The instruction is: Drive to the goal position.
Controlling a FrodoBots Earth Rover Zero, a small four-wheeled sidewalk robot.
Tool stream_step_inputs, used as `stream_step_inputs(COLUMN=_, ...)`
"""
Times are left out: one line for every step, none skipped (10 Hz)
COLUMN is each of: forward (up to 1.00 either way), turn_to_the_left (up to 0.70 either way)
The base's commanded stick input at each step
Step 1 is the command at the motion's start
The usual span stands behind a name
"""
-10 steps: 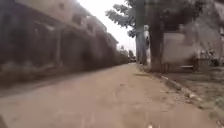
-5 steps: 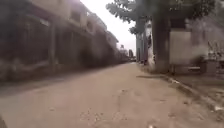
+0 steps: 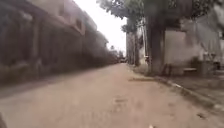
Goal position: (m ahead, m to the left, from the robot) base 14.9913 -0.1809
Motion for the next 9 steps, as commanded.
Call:
stream_step_inputs(forward=1.0, turn_to_the_left=0.0)
stream_step_inputs(forward=1.0, turn_to_the_left=0.0)
stream_step_inputs(forward=1.0, turn_to_the_left=0.0)
stream_step_inputs(forward=1.0, turn_to_the_left=0.0)
stream_step_inputs(forward=1.0, turn_to_the_left=0.0)
stream_step_inputs(forward=1.0, turn_to_the_left=0.0)
stream_step_inputs(forward=1.0, turn_to_the_left=0.0)
stream_step_inputs(forward=1.0, turn_to_the_left=0.0)
stream_step_inputs(forward=1.0, turn_to_the_left=0.0)
